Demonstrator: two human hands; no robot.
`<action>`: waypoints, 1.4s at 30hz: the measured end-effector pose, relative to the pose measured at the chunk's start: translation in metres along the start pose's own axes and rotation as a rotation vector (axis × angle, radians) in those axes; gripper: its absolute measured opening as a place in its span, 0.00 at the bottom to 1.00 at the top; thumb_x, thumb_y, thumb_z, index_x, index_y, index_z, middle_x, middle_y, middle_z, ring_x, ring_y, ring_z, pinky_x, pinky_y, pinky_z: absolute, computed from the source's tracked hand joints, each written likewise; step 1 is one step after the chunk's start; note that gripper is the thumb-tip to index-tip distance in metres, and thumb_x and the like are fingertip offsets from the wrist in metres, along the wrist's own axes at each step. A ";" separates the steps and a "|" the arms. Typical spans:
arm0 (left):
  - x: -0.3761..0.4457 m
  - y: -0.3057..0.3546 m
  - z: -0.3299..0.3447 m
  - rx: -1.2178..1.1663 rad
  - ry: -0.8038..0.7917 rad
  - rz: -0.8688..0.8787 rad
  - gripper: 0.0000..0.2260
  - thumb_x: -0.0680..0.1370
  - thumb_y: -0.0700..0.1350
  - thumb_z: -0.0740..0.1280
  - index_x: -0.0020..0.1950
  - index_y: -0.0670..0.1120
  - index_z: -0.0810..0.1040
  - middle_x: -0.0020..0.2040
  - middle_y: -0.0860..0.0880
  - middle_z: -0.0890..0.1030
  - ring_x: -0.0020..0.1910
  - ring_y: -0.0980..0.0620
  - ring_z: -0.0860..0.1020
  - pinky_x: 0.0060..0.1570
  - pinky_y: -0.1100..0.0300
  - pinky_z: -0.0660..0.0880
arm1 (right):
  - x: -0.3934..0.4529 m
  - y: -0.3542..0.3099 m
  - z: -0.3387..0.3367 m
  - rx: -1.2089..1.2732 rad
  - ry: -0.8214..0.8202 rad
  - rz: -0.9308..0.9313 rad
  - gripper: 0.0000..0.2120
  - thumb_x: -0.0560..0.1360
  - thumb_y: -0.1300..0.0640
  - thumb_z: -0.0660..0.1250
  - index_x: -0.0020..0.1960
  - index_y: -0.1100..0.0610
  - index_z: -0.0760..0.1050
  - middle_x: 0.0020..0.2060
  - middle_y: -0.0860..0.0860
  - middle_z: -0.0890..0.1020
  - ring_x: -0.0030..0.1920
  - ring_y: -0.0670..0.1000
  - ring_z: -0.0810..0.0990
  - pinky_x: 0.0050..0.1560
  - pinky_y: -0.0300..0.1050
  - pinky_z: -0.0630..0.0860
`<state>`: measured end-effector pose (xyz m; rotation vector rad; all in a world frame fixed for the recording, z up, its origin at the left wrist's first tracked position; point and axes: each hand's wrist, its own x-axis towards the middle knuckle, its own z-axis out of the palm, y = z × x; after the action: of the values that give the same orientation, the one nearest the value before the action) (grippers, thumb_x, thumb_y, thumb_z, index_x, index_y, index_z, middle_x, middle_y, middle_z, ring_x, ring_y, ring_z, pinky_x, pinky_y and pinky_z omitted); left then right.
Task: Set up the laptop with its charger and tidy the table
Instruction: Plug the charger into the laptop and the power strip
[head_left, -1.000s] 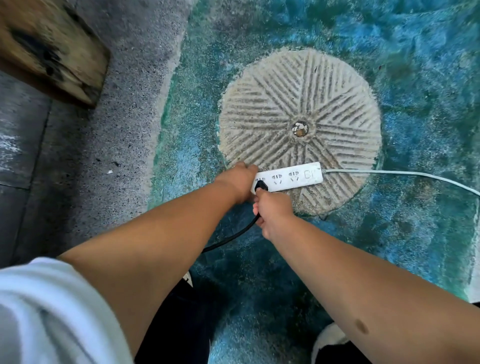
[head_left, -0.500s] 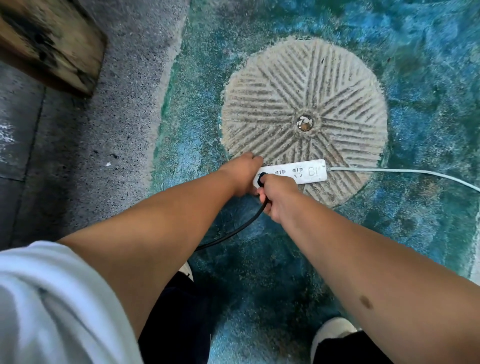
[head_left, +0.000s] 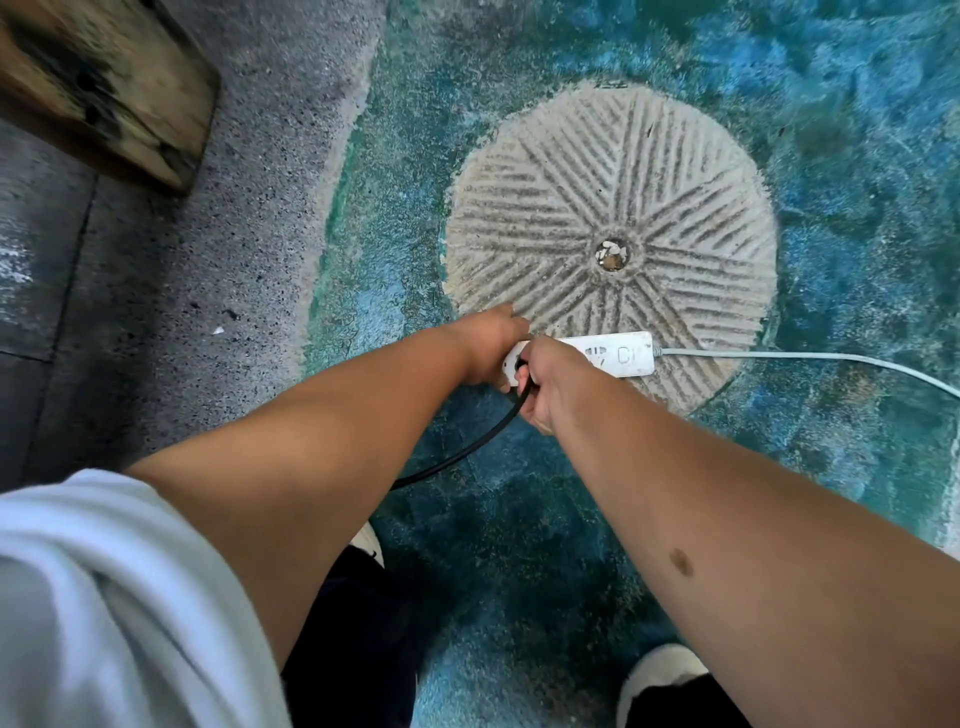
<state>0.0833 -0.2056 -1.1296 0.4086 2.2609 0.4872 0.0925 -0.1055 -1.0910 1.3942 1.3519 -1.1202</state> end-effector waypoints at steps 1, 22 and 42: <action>0.000 -0.001 -0.002 0.001 -0.010 0.004 0.24 0.68 0.42 0.77 0.62 0.44 0.74 0.61 0.42 0.72 0.56 0.43 0.77 0.52 0.57 0.72 | -0.001 -0.001 -0.001 -0.014 0.002 0.002 0.05 0.76 0.55 0.61 0.42 0.55 0.72 0.23 0.48 0.71 0.16 0.43 0.67 0.18 0.28 0.63; -0.005 0.012 -0.029 0.266 -0.253 0.028 0.14 0.75 0.40 0.71 0.59 0.46 0.79 0.54 0.46 0.81 0.51 0.46 0.79 0.51 0.53 0.78 | 0.008 0.018 -0.014 -0.228 -0.049 -0.013 0.10 0.76 0.53 0.60 0.40 0.57 0.73 0.25 0.49 0.73 0.21 0.45 0.70 0.20 0.31 0.62; -0.181 0.109 -0.086 0.004 0.027 -0.488 0.38 0.72 0.75 0.38 0.79 0.59 0.40 0.80 0.48 0.38 0.79 0.40 0.42 0.72 0.33 0.49 | -0.150 0.016 -0.130 -1.641 0.388 -0.847 0.45 0.65 0.20 0.38 0.77 0.40 0.39 0.75 0.46 0.32 0.75 0.57 0.31 0.70 0.71 0.40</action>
<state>0.1512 -0.2074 -0.9122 -0.1530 2.2826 0.2332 0.1123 -0.0115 -0.9161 -0.2538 2.3105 0.1355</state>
